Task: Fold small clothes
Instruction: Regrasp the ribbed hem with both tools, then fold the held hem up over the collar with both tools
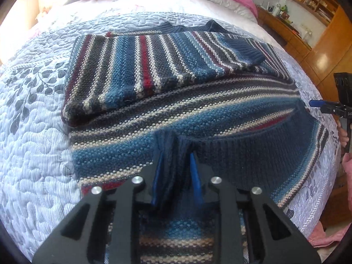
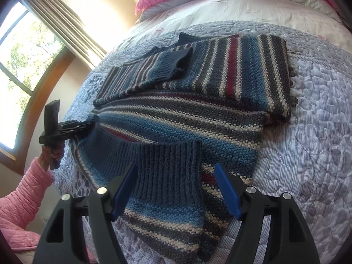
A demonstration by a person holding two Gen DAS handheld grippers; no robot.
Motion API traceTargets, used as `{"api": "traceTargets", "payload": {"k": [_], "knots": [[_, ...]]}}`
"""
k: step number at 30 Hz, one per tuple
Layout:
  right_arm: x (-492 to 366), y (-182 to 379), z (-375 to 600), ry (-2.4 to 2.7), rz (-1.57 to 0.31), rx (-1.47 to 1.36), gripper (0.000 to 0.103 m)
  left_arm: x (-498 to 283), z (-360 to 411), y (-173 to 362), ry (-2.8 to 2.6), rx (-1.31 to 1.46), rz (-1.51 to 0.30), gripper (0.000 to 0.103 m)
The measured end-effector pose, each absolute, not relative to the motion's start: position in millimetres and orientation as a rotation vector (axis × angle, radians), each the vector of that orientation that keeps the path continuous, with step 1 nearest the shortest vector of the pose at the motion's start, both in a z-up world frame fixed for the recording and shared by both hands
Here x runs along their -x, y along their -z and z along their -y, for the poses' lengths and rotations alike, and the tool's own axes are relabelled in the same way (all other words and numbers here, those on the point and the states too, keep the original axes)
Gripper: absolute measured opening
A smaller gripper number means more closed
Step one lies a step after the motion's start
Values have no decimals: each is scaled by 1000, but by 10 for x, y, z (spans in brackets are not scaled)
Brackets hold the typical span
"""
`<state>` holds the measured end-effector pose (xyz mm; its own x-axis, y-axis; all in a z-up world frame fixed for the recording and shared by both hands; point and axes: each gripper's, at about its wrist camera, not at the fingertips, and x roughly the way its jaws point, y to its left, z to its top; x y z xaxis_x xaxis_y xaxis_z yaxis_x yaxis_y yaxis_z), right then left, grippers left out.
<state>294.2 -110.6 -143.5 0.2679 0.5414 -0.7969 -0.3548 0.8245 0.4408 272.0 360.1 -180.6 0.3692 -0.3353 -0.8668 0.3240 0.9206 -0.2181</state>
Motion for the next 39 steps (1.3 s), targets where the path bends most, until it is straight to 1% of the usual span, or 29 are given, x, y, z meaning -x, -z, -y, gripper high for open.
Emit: {"api": "traceTargets", "payload": {"k": [2,3,5,6,8,9,12,13,15,17,18,19,20,23,27,32,39], "knots": [[-2979,1483,1077,-602,-1164,-152,73,-2713,-3609,1805,421,6,-1111,20],[-2998,1509,1067,-599,-1171,-139,73,-2719,-3610,1812,417,3,-1114,22],[-3036,1555,1044,-604,-1183,-125,73,-2746,-3619,1827,397,0,-1116,37],[-3052,1574,1035,-612,-1187,-122,73,-2759,-3628,1830,386,-6,-1113,41],[-3090,1626,989,-631,-1201,-123,73,-2785,-3650,1842,382,4,-1114,56],[-3101,1653,964,-642,-1211,-122,73,-2802,-3662,1858,391,20,-1121,58],[-3114,1731,850,-659,-1226,-83,74,-2836,-3664,1930,405,28,-1142,60],[-3118,1745,820,-661,-1226,-76,74,-2844,-3665,1943,410,32,-1143,59],[-3120,1749,774,-663,-1218,-66,71,-2858,-3672,1955,418,48,-1148,58],[-3097,1732,730,-664,-1205,-40,45,-2848,-3680,1951,439,72,-1151,43],[-3083,1722,712,-657,-1199,-20,41,-2837,-3679,1943,445,78,-1152,39],[-3064,1710,703,-662,-1194,-8,30,-2821,-3665,1930,446,70,-1149,33],[-3047,1695,696,-678,-1190,-9,14,-2807,-3639,1917,447,56,-1143,26],[-2972,1625,720,-707,-1168,-35,13,-2747,-3595,1859,450,53,-1127,14],[-2877,1487,840,-717,-1132,-97,13,-2627,-3604,1703,444,78,-1077,13],[-2842,1210,968,-722,-1077,-146,13,-2512,-3626,1368,441,103,-989,13],[-3143,806,1002,-668,-1010,-174,13,-2764,-3655,878,377,126,-879,13]]}}
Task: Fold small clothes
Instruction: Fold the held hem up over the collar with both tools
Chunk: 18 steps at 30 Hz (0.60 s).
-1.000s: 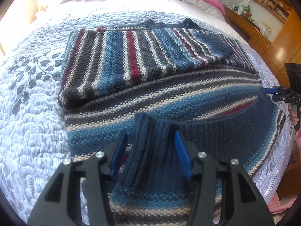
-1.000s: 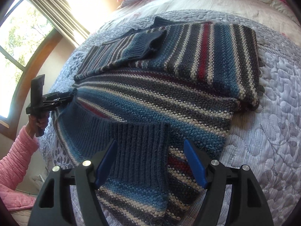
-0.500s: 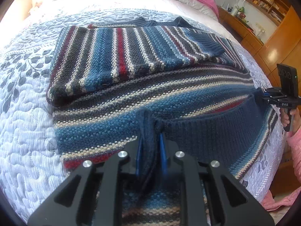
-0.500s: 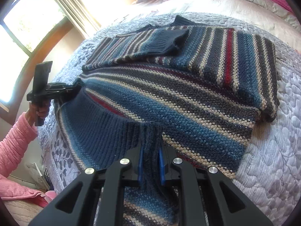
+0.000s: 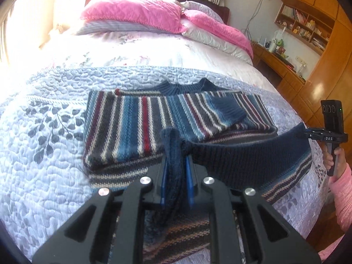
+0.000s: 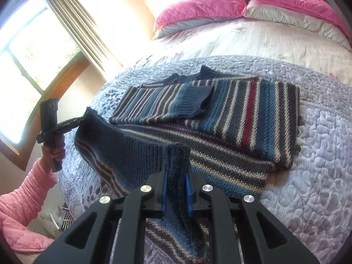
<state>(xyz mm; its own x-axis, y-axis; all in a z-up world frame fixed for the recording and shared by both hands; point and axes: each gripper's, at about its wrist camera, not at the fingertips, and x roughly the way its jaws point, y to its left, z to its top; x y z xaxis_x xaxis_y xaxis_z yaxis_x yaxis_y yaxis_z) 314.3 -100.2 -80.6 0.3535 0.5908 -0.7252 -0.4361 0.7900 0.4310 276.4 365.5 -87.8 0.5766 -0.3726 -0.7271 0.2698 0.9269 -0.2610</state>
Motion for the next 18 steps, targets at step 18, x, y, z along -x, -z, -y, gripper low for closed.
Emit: {"api": "traceTargets", "payload": {"k": [18], "knots": [[-4971,708,856,-468,-1032,-238,13,-4401,-3600,869,153,111,-875,13]]}}
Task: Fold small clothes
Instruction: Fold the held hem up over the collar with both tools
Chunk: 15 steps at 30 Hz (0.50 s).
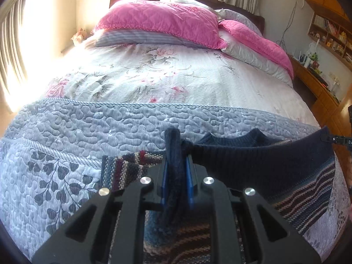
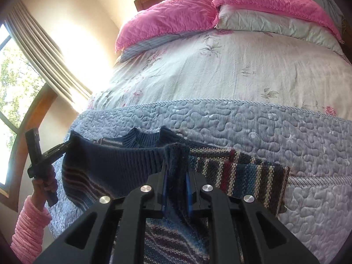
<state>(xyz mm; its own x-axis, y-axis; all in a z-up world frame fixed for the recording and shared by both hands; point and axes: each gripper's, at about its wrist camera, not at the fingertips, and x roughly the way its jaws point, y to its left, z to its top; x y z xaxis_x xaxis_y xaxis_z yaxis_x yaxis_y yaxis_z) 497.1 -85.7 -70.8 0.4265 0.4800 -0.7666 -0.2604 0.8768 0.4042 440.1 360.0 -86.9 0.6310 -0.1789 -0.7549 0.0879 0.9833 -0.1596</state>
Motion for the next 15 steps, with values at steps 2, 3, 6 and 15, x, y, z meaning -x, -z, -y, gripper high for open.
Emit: {"api": "traceTargets", "payload": {"k": [2,3,6,15], "knots": [[-5107,819,832,-440,-1047,-235,13,-4538,-3614,1002,132,115,-906,13],[-5183,890,826,-435,-1063,-241,13,-4610,-3617,1081,123,116,-924,13],[-5343,1116,833,-399,-1107,-241,13,-4749,-3611,1319,105,104,-973,13],[-5544,1681,916,-334,-1182,-257,13,-4905,-3514,1840,74,38,-1047,15]]}}
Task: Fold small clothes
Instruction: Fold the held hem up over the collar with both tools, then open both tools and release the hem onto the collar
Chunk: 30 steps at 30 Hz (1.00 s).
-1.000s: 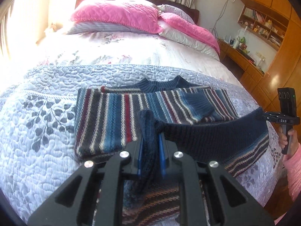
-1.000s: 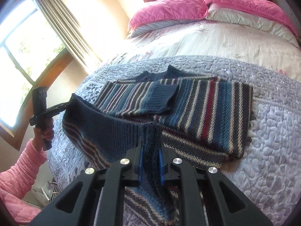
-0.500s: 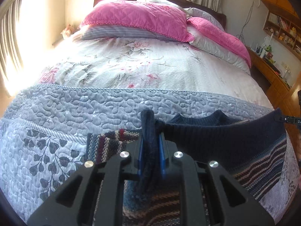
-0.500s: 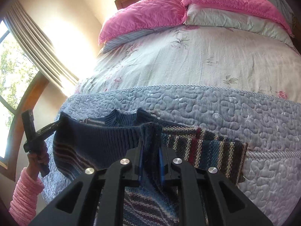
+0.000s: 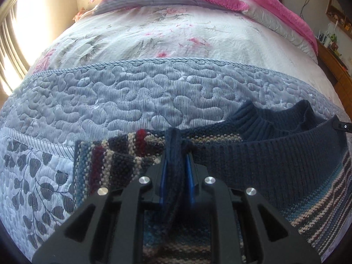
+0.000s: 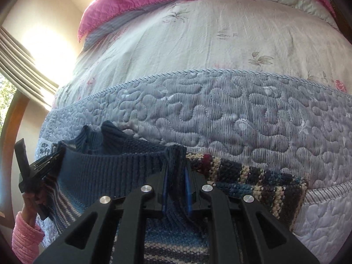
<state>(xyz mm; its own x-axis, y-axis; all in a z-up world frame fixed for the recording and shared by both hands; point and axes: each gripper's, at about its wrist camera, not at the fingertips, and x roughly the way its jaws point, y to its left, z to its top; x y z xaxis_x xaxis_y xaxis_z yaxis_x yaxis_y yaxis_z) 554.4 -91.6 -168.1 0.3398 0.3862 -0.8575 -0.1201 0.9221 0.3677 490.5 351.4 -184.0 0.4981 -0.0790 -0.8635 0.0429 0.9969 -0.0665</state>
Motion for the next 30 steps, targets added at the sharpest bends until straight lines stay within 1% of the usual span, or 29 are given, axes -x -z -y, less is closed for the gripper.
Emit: {"api": "traceTargets", "payload": {"k": [2,6,7,8,9,10,11,12,14,16,19,23,28,29,30], "knots": [[-5556,1788,927,-327,-1192,-274,13,-4917,-3531,1879,67,56,-1051,19],[-5569,1832,900,-327,-1188,-285,13,-4918,-3544,1895,52,83,-1055,21],[-5555,1810,912,-328,-1187,-291,15,-4909,-3548,1874,47,87,-1058,23],[-5529,1771,926,-333,-1184,-304,22,-4895,-3554,1842,41,91,-1063,27],[-5485,1710,974,-335,-1177,-312,25,-4869,-3560,1800,32,93,-1062,30],[-5425,1626,1018,-334,-1161,-307,31,-4827,-3571,1733,20,94,-1055,37],[-5354,1541,1042,-337,-1149,-292,32,-4766,-3588,1656,-2,88,-1043,34],[-5277,1462,1066,-354,-1144,-277,32,-4678,-3604,1554,-7,86,-1014,34],[-5067,1322,1138,-373,-1138,-262,34,-4455,-3640,1318,15,98,-933,39],[-4810,1224,1223,-408,-1139,-268,37,-4238,-3649,1125,5,88,-876,39],[-4397,1176,1303,-434,-1158,-238,43,-3958,-3569,982,32,91,-875,44],[-3881,1285,1396,-439,-1203,-217,45,-3638,-3372,1063,107,129,-939,44],[-3506,1506,1459,-453,-1262,-244,46,-3338,-3073,1364,161,108,-1005,44],[-3478,1561,1459,-453,-1277,-242,46,-3315,-3033,1432,164,102,-1015,44],[-3456,1608,1457,-460,-1290,-248,42,-3301,-2997,1502,161,95,-1030,44]]}}
